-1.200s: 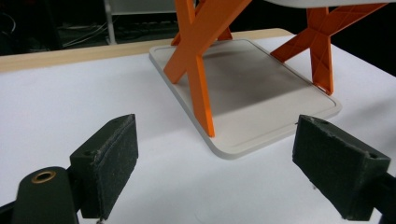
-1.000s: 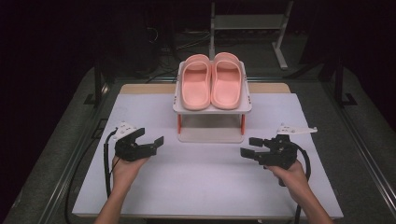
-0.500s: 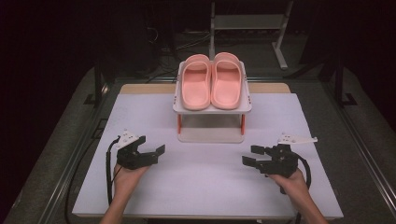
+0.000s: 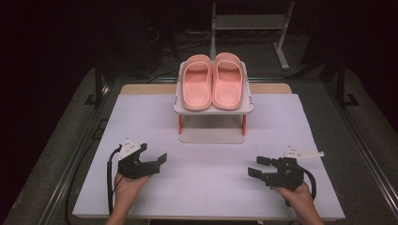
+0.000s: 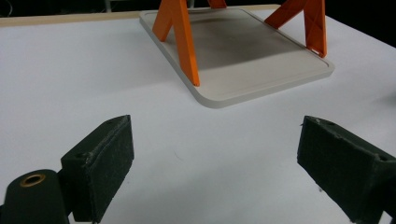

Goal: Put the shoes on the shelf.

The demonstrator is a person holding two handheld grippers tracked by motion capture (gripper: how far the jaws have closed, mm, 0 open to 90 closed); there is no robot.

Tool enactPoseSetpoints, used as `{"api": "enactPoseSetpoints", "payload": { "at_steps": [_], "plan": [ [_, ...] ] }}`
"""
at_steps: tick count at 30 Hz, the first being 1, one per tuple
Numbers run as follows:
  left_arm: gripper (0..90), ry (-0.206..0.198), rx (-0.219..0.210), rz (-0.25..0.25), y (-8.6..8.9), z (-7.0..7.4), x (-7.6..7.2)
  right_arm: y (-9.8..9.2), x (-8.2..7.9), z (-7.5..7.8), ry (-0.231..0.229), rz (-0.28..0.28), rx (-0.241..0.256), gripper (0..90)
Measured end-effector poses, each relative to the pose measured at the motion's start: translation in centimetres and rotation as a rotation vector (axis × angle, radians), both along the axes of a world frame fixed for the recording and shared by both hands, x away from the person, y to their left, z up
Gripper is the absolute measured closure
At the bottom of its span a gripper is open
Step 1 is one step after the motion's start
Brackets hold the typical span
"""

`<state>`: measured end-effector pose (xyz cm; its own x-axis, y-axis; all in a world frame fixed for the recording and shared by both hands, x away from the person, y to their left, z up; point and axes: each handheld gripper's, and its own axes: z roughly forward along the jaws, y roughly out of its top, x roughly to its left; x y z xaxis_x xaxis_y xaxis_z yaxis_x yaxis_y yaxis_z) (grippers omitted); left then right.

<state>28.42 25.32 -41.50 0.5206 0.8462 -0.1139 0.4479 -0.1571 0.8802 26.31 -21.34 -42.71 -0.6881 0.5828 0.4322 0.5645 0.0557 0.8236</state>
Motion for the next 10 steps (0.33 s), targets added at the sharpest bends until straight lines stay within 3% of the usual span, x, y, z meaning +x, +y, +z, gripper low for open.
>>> {"api": "enactPoseSetpoints", "payload": {
  "at_steps": [8,10],
  "plan": [
    [9.5,-0.014,-0.023,-0.010,-0.2,-0.1,-0.5,-1.3,-1.9,-0.7,-0.025,-0.045,0.067,25.9],
    [8.9,-0.017,-0.024,-0.014,-0.2,0.0,-0.3,-1.6,-2.4,-0.7,-0.052,-0.060,0.049,25.9]
  ]
}}
